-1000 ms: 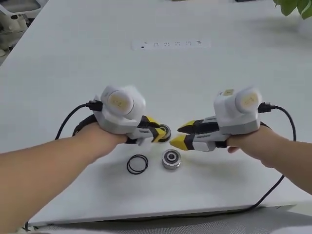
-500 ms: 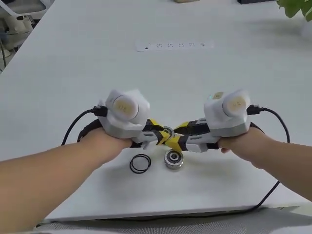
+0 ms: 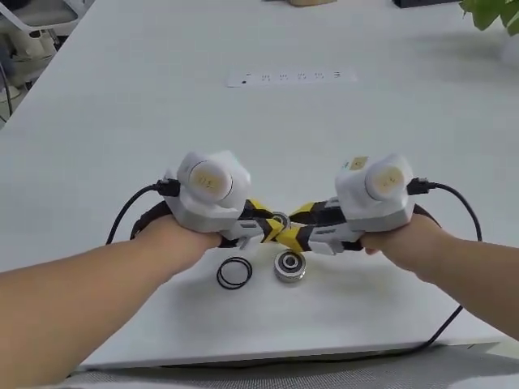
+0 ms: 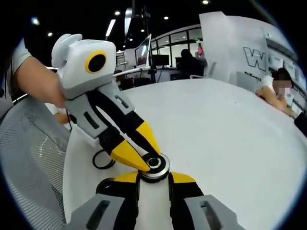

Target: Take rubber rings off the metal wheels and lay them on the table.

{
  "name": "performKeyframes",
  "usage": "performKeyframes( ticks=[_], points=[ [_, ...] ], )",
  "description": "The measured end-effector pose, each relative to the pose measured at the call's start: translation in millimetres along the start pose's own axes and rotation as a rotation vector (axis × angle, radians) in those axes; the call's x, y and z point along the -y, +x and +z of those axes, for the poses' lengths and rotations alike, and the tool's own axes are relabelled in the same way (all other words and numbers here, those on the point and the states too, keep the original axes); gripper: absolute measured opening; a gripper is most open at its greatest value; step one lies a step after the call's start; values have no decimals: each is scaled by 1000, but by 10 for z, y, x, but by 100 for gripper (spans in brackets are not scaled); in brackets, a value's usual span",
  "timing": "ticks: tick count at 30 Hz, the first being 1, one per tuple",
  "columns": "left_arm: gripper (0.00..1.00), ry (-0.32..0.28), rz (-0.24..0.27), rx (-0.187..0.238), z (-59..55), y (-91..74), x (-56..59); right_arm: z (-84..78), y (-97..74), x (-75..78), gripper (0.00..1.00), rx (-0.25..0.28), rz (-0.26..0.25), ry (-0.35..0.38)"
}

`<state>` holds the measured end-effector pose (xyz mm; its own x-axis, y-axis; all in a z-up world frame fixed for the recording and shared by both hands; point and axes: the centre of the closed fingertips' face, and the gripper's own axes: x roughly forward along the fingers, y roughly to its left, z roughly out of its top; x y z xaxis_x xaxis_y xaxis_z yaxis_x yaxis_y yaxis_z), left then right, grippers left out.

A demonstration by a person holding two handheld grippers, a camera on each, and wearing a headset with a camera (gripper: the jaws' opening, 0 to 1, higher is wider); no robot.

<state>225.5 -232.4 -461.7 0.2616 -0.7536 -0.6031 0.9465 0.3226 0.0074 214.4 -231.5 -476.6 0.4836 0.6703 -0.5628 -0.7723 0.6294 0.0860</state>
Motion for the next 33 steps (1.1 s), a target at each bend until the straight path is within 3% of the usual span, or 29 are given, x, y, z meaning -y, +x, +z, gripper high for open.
performKeyframes(
  ticks=[5, 24, 29, 30, 33],
  points=[
    [7, -4, 1, -2, -3, -1, 3, -30, -20, 9, 16, -10, 1, 14],
    [7, -17, 1, -6, -3, -2, 6, -26, -28, 0, 13, -12, -8, 16],
    [7, -17, 0, -5, -2, -2, 7, -53, -52, 42, 2, -26, -25, 0],
    [7, -18, 1, -4, -1, -4, 8, -47, -49, 24, 2, -17, -15, 32],
    [7, -17, 2, -3, 1, -5, 6, -45, -45, 29, 2, -18, -17, 25]
  ],
)
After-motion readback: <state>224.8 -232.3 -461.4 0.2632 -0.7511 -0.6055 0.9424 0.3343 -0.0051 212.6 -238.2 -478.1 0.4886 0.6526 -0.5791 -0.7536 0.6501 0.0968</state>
